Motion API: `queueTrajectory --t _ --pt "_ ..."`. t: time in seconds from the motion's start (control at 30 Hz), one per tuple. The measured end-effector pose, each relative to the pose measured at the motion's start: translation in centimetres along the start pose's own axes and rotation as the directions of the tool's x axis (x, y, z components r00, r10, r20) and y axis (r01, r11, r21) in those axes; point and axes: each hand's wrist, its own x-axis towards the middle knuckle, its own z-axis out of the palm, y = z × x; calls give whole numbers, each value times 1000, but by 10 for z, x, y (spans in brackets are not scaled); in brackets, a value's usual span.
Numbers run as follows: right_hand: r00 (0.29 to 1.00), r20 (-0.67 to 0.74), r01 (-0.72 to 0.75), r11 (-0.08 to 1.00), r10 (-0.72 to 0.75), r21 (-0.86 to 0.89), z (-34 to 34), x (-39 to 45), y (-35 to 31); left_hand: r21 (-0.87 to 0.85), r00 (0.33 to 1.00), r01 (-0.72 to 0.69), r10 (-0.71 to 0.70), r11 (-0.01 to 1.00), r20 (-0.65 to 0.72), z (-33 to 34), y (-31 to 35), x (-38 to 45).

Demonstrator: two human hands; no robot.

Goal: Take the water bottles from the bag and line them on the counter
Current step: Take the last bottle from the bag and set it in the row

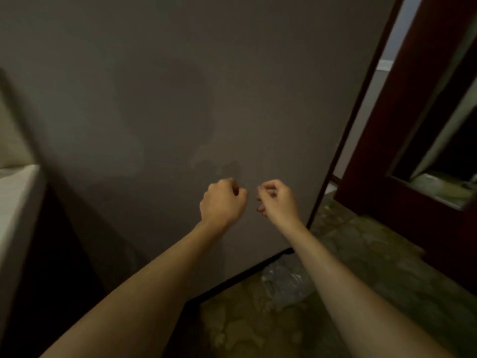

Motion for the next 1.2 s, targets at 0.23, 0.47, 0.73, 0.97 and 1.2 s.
queueTrajectory --t 0.23,0.47,0.73,0.97,1.2 --pt "982 20 -181 973 186 -145 -51 58 119 9 953 72 -72 997 296 138 5 40" --pt "902 107 -369 876 418 -309 -75 133 243 55 850 231 -229 971 474 271 -16 98" --pt "774 194 -481 759 602 -439 -104 188 333 145 764 332 -356 932 538 369 -20 136" --pt "658 311 -507 709 686 -491 -139 239 423 217 705 431 -477 876 525 462 -3 156" --pt "546 448 -466 701 708 -540 -172 300 522 248 589 566 -596 786 545 578 1 154"
